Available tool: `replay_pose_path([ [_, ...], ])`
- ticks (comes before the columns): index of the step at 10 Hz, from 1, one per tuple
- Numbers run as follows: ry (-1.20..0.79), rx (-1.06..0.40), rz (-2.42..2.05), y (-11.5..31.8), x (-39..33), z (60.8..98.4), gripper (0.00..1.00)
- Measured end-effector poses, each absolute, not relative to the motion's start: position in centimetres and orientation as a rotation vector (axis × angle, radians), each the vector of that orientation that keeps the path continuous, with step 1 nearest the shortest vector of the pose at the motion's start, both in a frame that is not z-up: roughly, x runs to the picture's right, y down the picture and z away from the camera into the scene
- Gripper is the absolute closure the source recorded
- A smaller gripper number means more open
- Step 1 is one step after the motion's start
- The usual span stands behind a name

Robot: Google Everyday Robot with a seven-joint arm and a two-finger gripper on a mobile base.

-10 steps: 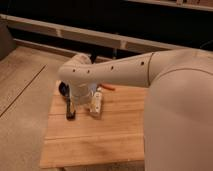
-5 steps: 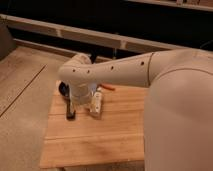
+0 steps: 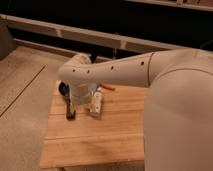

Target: Drag the ceramic bowl in a circle

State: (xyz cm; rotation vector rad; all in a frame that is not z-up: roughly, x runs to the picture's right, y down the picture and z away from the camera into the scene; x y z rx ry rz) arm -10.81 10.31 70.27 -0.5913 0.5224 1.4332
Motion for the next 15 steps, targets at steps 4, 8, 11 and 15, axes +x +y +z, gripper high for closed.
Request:
replay_pose_path([
  [4, 0.522, -0.591, 1.433, 10.3, -10.8, 70.3, 0.35],
  [8, 0.495, -0.545, 1.444, 9.6, -10.7, 70.4, 0.35],
  [11, 0.404, -0.467, 1.472, 8.0, -11.1, 70.7, 0.35],
  [15, 0.239, -0.456, 1.45, 6.7, -12.6, 69.9, 0.35],
])
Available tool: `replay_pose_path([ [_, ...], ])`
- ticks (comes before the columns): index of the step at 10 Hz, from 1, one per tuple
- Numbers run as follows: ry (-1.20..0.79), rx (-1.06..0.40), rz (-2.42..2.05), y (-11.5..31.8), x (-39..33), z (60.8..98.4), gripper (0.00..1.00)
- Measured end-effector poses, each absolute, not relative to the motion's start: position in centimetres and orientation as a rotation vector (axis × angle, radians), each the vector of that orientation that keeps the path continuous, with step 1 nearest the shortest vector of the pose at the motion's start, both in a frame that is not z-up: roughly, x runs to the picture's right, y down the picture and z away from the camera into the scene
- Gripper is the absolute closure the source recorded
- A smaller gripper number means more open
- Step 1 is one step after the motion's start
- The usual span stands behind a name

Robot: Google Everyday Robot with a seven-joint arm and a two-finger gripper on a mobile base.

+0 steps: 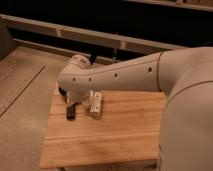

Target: Drag the ceramic bowl in a circle

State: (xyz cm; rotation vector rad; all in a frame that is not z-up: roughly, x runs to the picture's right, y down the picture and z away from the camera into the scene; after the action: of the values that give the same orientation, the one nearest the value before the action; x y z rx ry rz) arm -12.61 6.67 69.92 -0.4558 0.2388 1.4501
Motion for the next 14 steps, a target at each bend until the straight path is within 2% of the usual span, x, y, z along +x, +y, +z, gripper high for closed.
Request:
replay_pose_path([
  [5, 0.22, -0.471, 1.448, 6.6, -13.0, 70.0, 0.35],
  [8, 0.056, -0.567, 1.42, 4.7, -15.2, 70.7, 0.35],
  [11, -0.09, -0.659, 1.32, 3.0, -16.6, 73.8, 0.35],
  [14, -0.145, -0.688, 1.28, 2.4, -16.7, 75.4, 0.35],
])
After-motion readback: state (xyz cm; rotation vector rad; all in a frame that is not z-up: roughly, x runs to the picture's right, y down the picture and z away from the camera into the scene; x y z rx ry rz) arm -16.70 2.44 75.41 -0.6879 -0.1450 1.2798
